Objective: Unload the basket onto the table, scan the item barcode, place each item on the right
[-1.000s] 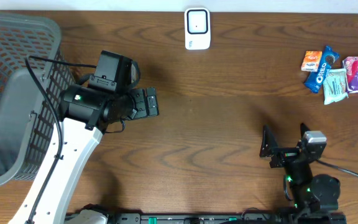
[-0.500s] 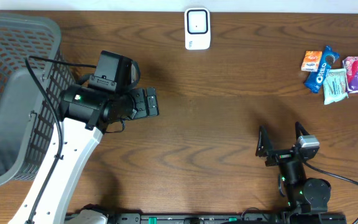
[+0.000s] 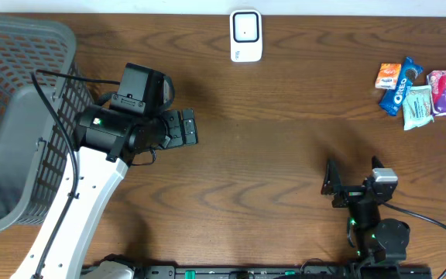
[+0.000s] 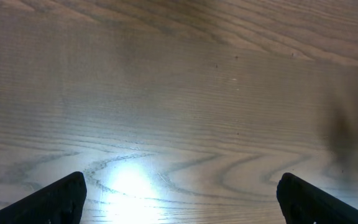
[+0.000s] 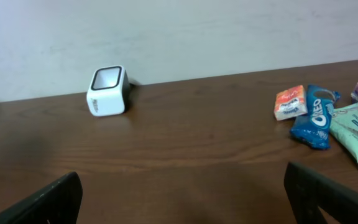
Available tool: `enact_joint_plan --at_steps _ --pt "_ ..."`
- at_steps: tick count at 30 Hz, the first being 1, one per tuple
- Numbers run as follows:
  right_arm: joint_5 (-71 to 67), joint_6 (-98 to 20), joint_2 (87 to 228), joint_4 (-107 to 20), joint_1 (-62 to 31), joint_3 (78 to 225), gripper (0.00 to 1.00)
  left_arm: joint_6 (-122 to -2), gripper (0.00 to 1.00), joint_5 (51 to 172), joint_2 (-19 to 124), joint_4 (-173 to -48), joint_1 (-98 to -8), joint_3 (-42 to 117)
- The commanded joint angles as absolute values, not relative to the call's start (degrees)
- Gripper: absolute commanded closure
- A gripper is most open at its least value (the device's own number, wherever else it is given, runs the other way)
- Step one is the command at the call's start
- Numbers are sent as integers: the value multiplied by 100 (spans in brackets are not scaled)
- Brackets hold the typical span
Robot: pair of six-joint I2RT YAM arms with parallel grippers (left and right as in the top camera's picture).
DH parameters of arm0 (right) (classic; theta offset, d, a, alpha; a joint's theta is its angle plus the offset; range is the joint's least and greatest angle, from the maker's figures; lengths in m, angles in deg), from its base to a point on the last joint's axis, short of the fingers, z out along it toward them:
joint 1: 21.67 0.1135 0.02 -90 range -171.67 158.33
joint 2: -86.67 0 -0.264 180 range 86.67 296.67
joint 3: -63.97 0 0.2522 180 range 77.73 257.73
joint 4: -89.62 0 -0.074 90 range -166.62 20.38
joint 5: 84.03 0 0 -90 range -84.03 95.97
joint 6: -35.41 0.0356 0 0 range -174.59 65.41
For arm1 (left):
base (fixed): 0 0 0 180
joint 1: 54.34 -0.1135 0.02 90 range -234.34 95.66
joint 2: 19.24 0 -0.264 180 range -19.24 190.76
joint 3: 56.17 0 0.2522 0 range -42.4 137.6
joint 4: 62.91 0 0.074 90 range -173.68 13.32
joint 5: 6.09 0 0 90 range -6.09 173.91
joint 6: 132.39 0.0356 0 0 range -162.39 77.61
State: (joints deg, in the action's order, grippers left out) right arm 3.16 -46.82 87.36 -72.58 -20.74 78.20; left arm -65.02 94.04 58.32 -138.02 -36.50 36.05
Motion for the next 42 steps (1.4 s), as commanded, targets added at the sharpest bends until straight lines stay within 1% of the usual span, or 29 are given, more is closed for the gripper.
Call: enact_joint_plan --at_steps 1,15,20,42 --pt "416 -4800 8697 -7234 -2251 7805 1 -6491 2 9330 5823 -13815 -3669 3647" --pt "414 -4938 8697 -7217 -2308 7805 1 -6491 2 9330 5823 -13815 -3669 3647" --pt "416 -5298 8697 -7215 -2308 7805 1 -6491 2 9330 5823 -13815 -3669 3647" --pt "414 -5296 8699 -7234 -2308 7805 1 -6491 2 9330 5823 -13815 -3669 3647"
